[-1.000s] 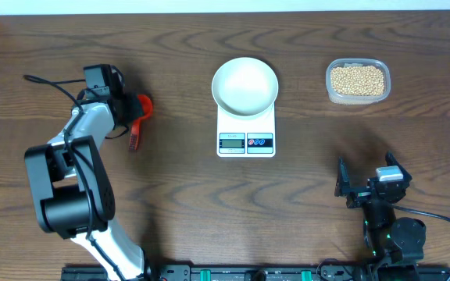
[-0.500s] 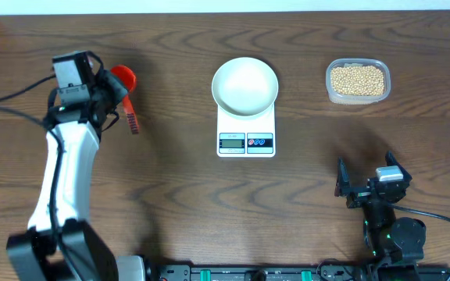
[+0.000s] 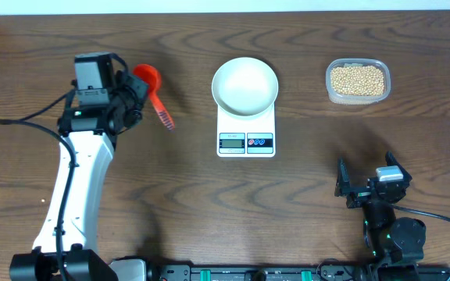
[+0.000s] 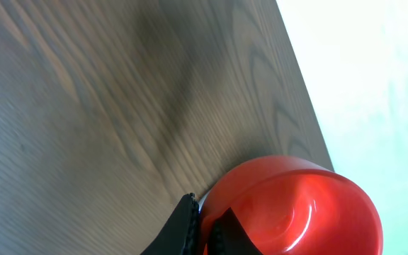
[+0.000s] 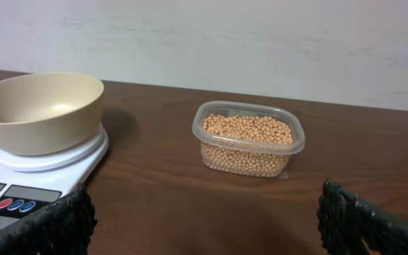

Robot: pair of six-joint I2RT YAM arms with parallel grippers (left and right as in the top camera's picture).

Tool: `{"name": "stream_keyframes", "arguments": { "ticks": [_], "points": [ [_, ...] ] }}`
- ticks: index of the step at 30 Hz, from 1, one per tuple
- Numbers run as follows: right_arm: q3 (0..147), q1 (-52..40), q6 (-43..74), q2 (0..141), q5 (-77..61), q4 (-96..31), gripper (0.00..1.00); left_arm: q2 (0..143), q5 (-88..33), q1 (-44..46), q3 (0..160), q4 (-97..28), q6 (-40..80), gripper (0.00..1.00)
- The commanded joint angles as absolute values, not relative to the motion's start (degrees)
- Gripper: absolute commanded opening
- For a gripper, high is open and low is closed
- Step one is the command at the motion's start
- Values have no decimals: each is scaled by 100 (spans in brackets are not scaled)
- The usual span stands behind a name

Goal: Scoop item into bowl and weigh 50g on scale
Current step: 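Lift the red scoop with the left gripper toward the scale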

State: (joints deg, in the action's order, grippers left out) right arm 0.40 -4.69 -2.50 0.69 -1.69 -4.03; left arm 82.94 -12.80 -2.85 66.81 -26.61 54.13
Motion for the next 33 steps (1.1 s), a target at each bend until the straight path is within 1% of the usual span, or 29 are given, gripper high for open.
{"name": "stream_keyframes", "arguments": {
  "ticks": [1, 4, 11, 16, 18, 21, 27, 33],
  "points": [
    [32, -460, -176, 38, -161, -425, 99, 8261, -1352, -84, 6775, -2711, 6198, 7],
    [32, -460, -174, 38, -167, -412, 99, 8261, -1352, 89, 6775, -2851, 6910, 7],
    [32, -460, -130, 38, -263, -379, 99, 8261, -1426, 268, 6775, -2976, 7896, 7],
    [32, -460, 958, 38, -1111, 473, 99, 8261, -1651, 268, 6775, -2945, 8291, 7],
    [38, -458, 1184, 45, -1452, 851, 99, 8261, -1721, 266, 6775, -2908, 8350, 7],
    [169, -458, 1509, 161, -1625, 963, 99, 8261, -1955, 268, 6775, -2757, 8353, 7],
    [982, -458, 1544, 1063, -2193, 961, 99, 8261, -2377, 272, 6775, -2512, 8580, 7],
    [2517, -458, 1544, 2770, -3146, 698, 99, 8261, -2373, 298, 6775, -2475, 8969, 7]
  ]
}}
